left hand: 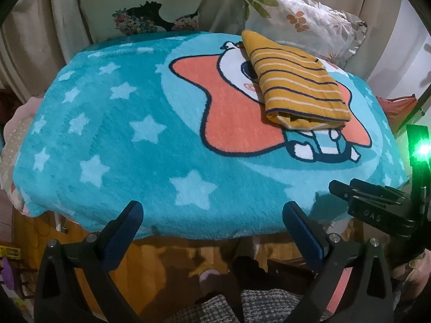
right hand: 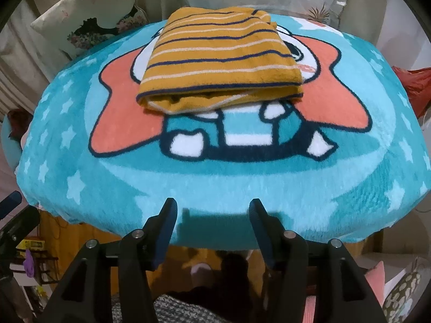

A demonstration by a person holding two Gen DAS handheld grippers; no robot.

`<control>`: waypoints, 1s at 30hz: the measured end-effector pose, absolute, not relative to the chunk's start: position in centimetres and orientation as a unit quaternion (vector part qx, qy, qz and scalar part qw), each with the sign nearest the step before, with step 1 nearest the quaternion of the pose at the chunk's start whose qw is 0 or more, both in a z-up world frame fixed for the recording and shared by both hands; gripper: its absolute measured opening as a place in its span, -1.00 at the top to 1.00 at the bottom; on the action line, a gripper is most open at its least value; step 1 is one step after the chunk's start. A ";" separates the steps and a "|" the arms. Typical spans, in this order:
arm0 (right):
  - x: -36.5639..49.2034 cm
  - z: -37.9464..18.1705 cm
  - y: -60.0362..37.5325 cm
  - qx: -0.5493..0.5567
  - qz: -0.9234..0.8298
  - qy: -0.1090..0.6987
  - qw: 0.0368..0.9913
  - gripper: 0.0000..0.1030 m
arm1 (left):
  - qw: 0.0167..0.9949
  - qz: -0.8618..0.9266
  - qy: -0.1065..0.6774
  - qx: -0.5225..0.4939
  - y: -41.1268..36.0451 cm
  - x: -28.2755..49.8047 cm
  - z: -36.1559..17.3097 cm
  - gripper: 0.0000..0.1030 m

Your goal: Fold small clothes

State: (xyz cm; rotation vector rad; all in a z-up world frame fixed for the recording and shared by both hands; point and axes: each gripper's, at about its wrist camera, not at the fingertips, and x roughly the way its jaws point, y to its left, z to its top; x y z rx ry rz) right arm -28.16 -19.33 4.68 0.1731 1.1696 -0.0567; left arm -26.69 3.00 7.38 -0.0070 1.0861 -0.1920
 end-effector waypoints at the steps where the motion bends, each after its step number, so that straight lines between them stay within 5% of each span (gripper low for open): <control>1: -28.2 4.6 -19.4 0.081 -0.028 0.552 0.829 -0.17 | 0.850 -0.093 0.518 -0.004 2.9 -26.7 7.3 -1.00; 23: -23.6 8.9 -24.3 0.074 -0.071 0.499 0.861 -0.18 | 0.828 -0.109 0.550 -0.021 0.1 -24.6 5.7 -1.00; 25: -21.3 9.9 -25.0 0.082 -0.060 0.482 0.870 -0.01 | 0.826 -0.098 0.554 -0.025 -0.1 -23.8 5.7 -1.00; 27: -18.9 10.7 -25.7 0.085 -0.052 0.464 0.880 0.43 | 0.826 -0.085 0.557 -0.032 -0.3 -22.9 5.7 -1.00; 30: -14.7 10.9 -27.2 0.097 -0.042 0.455 0.884 0.46 | 0.824 -0.066 0.562 -0.037 -0.9 -21.3 5.7 -1.00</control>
